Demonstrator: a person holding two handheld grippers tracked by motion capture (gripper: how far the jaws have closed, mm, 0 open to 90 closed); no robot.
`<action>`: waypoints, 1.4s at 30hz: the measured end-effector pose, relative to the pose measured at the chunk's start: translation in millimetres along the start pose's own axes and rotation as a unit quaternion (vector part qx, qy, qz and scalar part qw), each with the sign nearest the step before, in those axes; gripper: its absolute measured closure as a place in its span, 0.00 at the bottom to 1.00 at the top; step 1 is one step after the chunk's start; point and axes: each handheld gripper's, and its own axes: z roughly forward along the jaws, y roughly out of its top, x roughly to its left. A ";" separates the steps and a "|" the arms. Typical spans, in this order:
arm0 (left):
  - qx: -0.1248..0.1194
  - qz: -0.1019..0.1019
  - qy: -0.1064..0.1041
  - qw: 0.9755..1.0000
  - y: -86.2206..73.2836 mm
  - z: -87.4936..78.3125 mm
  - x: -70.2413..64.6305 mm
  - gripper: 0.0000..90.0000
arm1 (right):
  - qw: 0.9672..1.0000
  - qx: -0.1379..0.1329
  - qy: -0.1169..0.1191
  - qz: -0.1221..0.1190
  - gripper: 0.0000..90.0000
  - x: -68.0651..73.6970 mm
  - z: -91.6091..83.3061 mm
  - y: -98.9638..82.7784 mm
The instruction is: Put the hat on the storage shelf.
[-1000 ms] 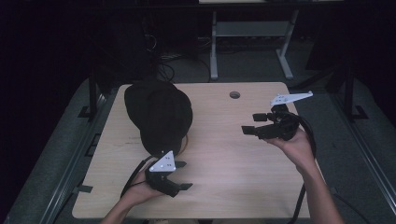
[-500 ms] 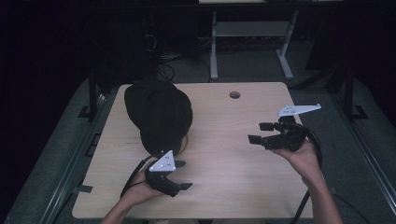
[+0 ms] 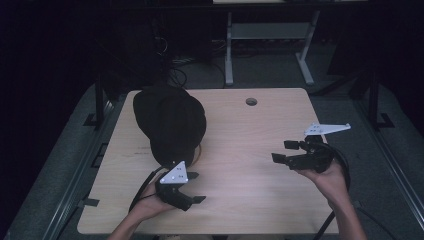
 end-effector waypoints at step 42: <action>-0.011 -0.021 0.041 0.999 -5.2 -5.2 1.5 0.26 | 0.999 0.013 -0.026 0.027 0.23 -2.6 -18.4 -84.9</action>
